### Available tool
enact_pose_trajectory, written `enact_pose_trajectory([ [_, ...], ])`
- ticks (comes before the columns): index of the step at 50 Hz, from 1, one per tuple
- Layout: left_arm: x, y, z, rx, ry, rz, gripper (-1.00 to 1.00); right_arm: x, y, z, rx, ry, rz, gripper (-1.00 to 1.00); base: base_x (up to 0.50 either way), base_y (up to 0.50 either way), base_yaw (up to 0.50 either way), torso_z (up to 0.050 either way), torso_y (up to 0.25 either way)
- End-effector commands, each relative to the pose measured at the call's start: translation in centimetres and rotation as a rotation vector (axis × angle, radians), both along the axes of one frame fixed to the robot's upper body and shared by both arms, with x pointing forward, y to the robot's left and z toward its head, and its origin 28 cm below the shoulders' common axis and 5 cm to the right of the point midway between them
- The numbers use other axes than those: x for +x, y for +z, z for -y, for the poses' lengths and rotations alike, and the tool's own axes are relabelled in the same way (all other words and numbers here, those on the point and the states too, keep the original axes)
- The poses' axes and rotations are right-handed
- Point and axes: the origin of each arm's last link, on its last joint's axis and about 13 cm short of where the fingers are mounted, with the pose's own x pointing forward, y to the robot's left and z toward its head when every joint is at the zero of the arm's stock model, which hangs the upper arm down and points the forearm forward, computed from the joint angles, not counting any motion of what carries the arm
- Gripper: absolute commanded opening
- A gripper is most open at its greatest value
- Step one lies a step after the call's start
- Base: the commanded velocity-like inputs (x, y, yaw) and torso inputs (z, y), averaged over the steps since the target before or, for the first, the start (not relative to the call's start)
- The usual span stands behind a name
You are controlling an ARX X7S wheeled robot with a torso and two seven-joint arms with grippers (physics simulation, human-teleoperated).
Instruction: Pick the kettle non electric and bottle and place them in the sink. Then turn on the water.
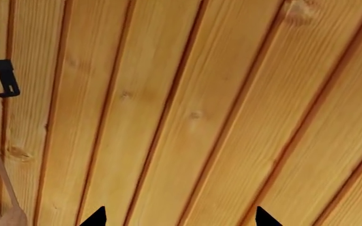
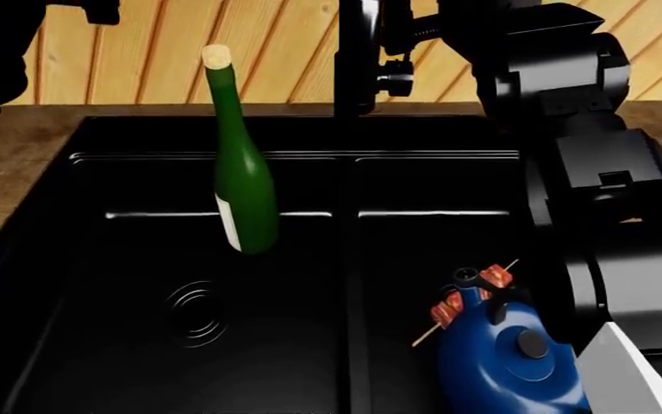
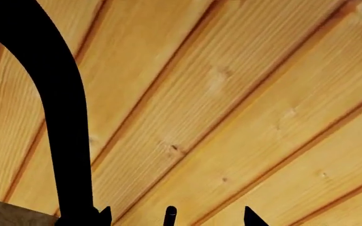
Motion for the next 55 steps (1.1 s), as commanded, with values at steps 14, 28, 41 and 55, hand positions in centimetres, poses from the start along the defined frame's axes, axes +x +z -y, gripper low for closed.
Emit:
enact_pose_trajectory([
  [14, 0.13, -0.16, -0.1, 0.0, -0.001, -0.003, 1.0, 0.02, -0.18, -0.02, 0.003, 0.0, -0.004, 1.0, 0.0, 0.0, 0.0, 0.0, -0.07],
  [28, -0.07, -0.01, -0.01, 0.002, -0.001, -0.003, 1.0, 0.01, -0.11, -0.06, 0.007, 0.001, -0.004, 1.0, 0.0, 0.0, 0.0, 0.0, -0.071],
  [41, 0.03, -0.15, 0.07, 0.002, -0.004, -0.007, 1.0, 0.04, -0.29, 0.04, 0.008, -0.001, -0.007, 1.0, 0.0, 0.0, 0.0, 0.0, -0.071],
  [55, 0.26, -0.38, -0.14, -0.012, 0.001, -0.007, 1.0, 0.07, -0.54, 0.0, 0.009, -0.002, -0.011, 1.0, 0.0, 0.0, 0.0, 0.0, -0.049],
])
